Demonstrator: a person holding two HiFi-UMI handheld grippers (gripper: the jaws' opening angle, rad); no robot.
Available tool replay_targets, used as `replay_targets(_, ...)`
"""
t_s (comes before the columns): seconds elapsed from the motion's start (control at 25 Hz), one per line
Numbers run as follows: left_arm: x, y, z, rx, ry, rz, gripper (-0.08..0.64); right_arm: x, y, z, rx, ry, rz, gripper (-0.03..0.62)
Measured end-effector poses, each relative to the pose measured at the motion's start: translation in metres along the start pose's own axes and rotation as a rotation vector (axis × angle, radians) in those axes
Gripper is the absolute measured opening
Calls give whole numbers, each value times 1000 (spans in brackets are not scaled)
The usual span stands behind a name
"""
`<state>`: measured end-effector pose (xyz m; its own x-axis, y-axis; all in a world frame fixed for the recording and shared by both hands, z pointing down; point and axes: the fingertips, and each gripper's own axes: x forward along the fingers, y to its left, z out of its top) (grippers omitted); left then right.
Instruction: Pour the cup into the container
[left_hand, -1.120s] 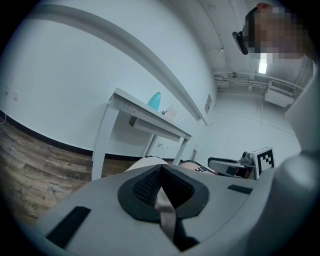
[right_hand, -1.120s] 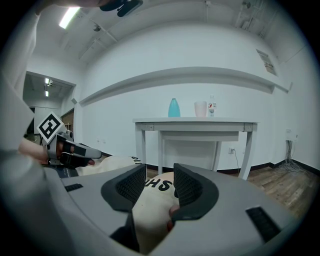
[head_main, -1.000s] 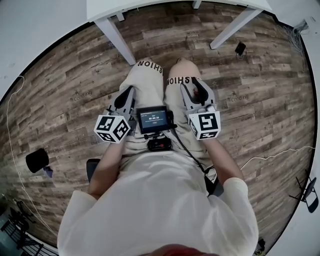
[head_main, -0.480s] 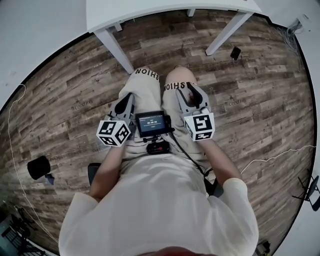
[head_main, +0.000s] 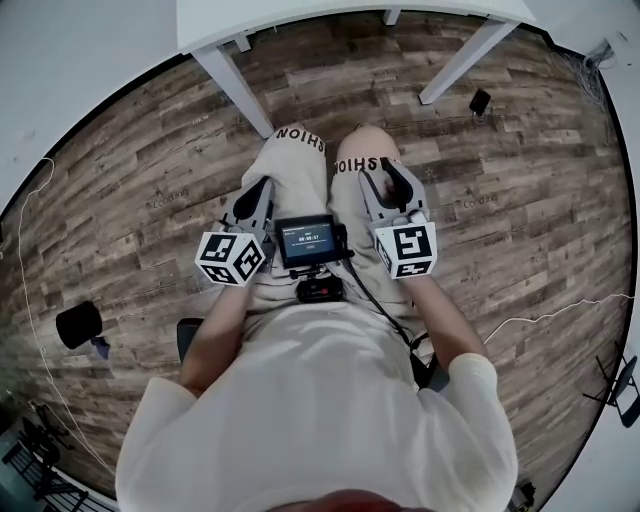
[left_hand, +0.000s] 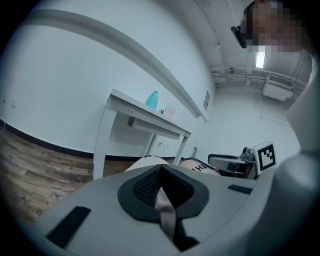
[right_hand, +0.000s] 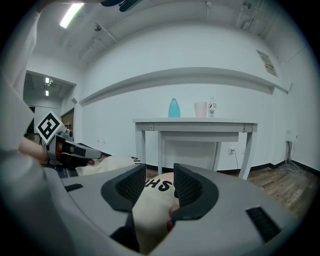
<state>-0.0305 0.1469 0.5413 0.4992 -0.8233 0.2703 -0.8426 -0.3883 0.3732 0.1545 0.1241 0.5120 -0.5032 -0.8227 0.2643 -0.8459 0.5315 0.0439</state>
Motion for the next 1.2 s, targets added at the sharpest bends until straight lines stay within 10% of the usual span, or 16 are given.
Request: replay_targets(1.2, 0, -2, 0, 20, -2, 2, 11, -1, 0, 1, -13, -4, -6, 164)
